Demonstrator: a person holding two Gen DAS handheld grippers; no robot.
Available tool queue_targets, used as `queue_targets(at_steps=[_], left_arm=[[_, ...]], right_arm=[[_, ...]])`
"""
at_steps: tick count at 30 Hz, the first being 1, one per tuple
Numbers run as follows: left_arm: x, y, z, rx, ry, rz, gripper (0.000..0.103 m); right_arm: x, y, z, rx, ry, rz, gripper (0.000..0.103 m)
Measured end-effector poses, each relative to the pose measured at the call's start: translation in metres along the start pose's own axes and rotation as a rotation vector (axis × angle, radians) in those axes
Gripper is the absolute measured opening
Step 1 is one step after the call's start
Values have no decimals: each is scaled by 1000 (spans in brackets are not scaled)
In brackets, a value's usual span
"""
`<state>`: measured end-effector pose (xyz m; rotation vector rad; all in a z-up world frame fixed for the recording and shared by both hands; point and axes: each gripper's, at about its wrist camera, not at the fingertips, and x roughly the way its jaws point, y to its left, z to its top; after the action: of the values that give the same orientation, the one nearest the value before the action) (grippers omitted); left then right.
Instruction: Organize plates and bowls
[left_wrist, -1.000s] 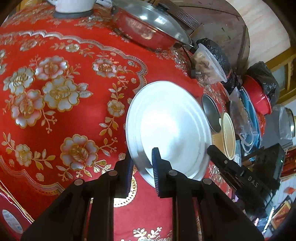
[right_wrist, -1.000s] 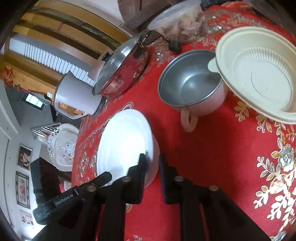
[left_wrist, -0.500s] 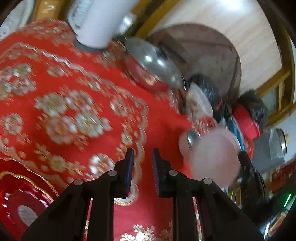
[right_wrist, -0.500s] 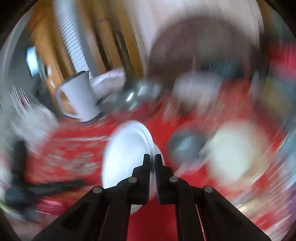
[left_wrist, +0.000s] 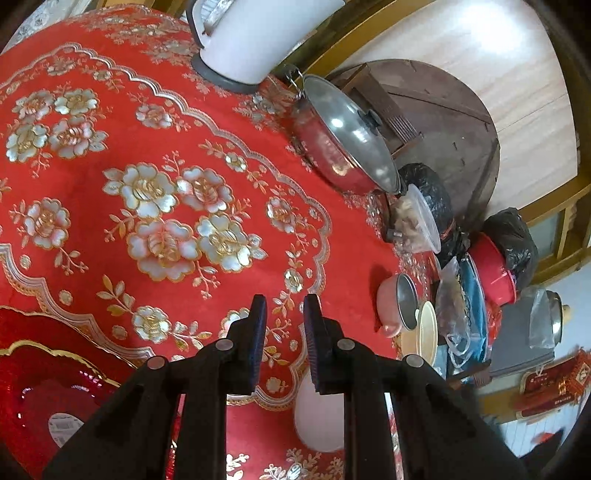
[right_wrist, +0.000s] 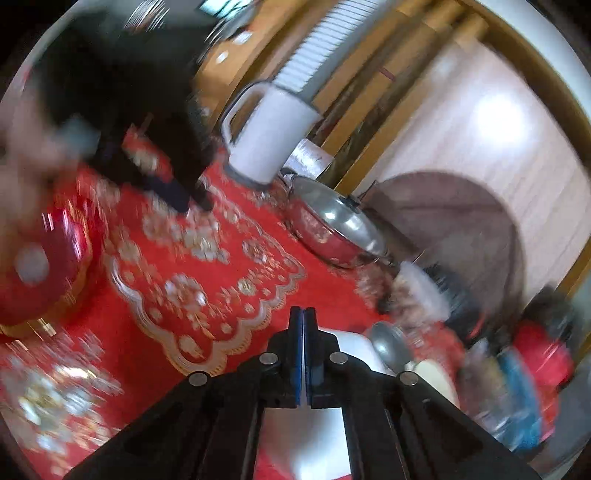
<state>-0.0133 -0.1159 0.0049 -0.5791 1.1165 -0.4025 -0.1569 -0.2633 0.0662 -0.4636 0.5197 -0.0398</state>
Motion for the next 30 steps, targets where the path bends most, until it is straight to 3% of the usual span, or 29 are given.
queue_targets(at_steps=[6, 12, 15, 16, 19, 20, 21, 23, 26, 27, 30], left_arm=[[9, -15, -9, 56, 42, -9, 17], [18, -27, -23, 107, 91, -20, 17], [29, -31, -32, 137, 138, 2, 18], [33, -32, -35, 148, 159, 7, 18], [47, -34, -46, 186, 204, 43, 18], [49, -34, -49, 195, 205, 58, 18], [50, -33, -51, 196, 206, 61, 18], [53, -33, -55, 197, 226, 52, 18], [52, -37, -63, 200, 249, 19, 18], [49, -39, -66, 202, 250, 2, 18], [52, -42, -73, 206, 285, -47, 19]], right_arm=[[-22, -84, 11, 238, -21, 46, 0], [-32, -128, 11, 405, -32, 137, 0], [-29, -130, 9, 417, -14, 153, 0], [-25, -130, 5, 425, 9, 179, 2], [2, -130, -18, 507, 148, 353, 21], [11, -134, -30, 564, 183, 359, 35], [22, -138, -44, 622, 229, 361, 42], [40, -148, -71, 740, 313, 365, 44], [52, -159, -100, 917, 295, 556, 45], [56, -158, -104, 936, 303, 594, 53], [65, -158, -118, 1052, 328, 671, 55]])
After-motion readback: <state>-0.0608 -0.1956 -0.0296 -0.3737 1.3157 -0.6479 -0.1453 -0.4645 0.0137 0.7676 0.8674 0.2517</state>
